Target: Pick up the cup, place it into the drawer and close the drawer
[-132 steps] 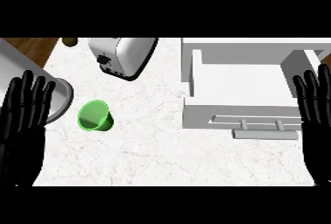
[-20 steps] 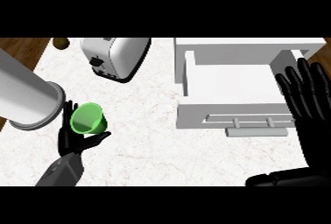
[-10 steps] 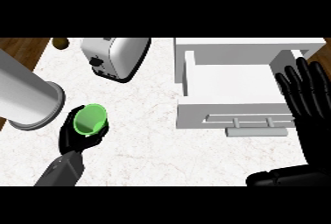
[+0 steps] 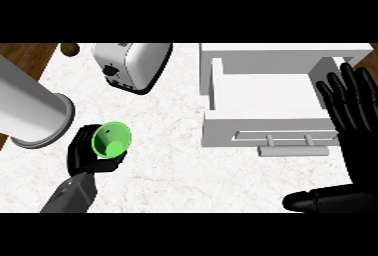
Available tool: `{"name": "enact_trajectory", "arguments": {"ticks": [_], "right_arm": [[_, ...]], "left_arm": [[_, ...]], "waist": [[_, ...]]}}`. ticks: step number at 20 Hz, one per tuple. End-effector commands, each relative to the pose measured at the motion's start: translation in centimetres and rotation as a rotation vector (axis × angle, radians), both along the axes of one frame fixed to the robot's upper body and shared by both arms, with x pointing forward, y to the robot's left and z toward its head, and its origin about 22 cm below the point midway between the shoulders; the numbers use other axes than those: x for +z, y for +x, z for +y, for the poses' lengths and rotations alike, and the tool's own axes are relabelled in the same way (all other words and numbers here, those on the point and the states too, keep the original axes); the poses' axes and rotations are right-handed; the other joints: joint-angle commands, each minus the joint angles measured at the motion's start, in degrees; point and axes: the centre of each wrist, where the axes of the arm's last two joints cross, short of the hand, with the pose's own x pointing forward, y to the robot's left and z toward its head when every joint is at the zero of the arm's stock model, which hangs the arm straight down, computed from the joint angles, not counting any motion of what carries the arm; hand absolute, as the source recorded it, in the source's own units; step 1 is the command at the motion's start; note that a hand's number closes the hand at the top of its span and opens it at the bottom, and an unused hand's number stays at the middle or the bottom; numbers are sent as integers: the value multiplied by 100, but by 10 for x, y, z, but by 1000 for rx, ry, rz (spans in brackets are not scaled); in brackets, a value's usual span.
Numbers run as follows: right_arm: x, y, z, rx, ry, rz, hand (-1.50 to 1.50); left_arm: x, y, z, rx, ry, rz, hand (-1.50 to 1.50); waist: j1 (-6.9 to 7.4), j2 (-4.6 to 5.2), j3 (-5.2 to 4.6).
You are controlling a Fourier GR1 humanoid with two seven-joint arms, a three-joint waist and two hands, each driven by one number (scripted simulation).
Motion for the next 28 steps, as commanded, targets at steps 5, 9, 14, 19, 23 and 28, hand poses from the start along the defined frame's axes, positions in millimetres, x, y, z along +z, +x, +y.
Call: {"name": "enact_trajectory", "arguments": {"ticks": [5, 9, 14, 19, 23, 28], "right_arm": [[11, 0, 5, -6, -17, 0, -150], [1, -8, -4, -44, 3, 26, -150], [-6, -6, 8, -44, -13, 24, -150], [-12, -5, 1, -36, -3, 34, -150], [-10, -7, -3, -35, 20, 32, -150], [3, 0, -4, -25, 5, 21, -150]], "left_arm": [[1, -4, -15, -141, -18, -160, 150], [17, 1, -16, -220, -38, -231, 150], [72, 39, -39, -340, 25, -252, 150], [120, 36, -72, -377, 0, -292, 150], [150, 28, -79, -391, -15, -309, 150], [228, 75, -119, -398, -8, -314, 150]], "waist": [[72, -31, 6], [138, -66, 15], [178, -78, 19], [162, -69, 17], [92, -38, 10], [43, -24, 8]]}}
